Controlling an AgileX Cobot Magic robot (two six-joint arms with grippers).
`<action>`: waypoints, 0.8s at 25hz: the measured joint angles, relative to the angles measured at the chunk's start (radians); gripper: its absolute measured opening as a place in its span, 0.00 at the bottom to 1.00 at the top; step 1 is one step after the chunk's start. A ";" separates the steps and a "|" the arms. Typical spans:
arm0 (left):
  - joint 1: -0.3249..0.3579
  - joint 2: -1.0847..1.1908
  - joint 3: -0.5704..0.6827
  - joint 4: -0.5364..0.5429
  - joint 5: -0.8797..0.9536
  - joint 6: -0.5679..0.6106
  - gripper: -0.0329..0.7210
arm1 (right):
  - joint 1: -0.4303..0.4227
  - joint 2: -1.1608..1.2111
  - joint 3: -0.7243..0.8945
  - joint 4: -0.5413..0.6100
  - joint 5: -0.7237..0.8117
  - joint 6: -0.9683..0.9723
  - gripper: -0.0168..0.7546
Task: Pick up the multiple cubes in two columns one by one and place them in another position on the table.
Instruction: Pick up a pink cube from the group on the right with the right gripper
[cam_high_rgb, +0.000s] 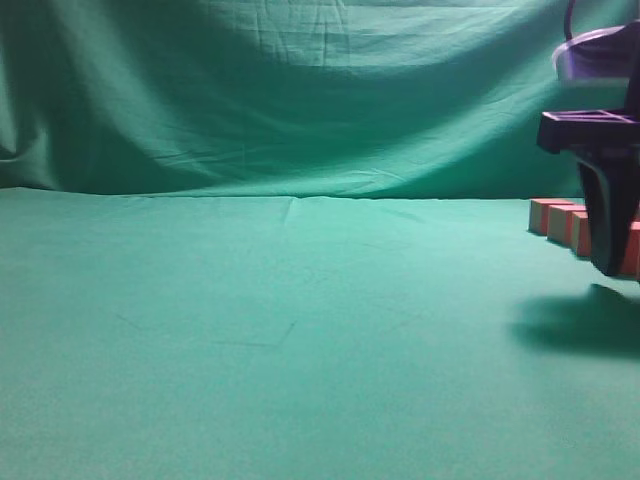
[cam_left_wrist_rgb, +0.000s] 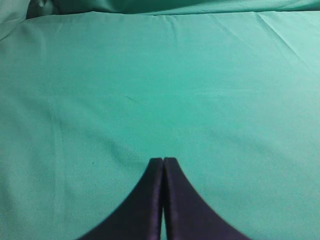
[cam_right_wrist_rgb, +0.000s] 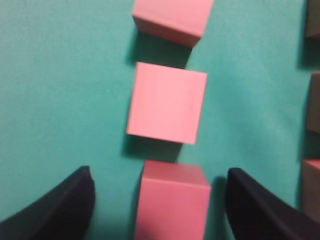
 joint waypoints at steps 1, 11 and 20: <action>0.000 0.000 0.000 0.000 0.000 0.000 0.04 | 0.000 0.005 0.000 -0.002 -0.002 0.002 0.67; 0.000 0.000 0.000 0.000 0.000 0.000 0.04 | 0.000 0.002 -0.036 -0.002 0.093 0.004 0.35; 0.000 0.000 0.000 0.000 0.000 0.000 0.04 | 0.000 -0.115 -0.324 0.151 0.408 -0.297 0.35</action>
